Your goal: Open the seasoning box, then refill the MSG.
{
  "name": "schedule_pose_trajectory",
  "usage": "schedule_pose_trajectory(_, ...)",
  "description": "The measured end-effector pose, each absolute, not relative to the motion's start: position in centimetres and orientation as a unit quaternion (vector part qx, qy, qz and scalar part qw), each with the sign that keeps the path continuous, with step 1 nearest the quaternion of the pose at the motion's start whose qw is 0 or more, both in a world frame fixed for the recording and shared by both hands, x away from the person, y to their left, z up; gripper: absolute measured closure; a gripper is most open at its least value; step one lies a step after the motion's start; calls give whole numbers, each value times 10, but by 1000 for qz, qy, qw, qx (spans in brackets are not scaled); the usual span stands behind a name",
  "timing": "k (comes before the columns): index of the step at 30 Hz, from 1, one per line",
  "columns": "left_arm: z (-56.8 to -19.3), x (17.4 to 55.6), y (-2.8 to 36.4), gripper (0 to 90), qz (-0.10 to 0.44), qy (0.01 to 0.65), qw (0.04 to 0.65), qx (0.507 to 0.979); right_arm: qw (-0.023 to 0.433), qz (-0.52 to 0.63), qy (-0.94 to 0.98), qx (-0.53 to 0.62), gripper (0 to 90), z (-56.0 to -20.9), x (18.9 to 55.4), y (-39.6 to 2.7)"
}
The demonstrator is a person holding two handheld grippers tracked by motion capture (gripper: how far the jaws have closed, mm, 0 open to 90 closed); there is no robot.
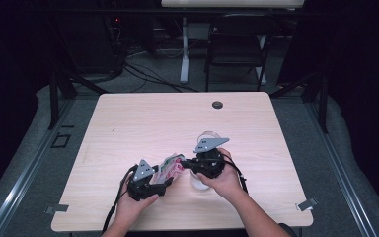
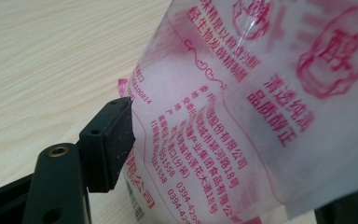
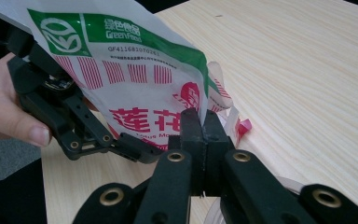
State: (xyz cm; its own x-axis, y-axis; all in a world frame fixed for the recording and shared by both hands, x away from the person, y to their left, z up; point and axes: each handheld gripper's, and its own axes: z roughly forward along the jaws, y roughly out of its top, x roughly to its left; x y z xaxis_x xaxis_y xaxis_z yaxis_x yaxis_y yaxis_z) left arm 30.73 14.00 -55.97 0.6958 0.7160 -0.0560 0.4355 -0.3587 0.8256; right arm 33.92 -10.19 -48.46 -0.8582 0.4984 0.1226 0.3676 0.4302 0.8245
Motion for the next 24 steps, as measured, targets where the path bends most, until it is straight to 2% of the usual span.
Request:
schedule_pose_trajectory(11,-571,312,138,261,163,369,451,796,71,469,842,256,900,-485,338,-103)
schedule_pose_trajectory(24,-579,315,135,218,172,371,430,805,72,470,842,255,900,-485,337,-103)
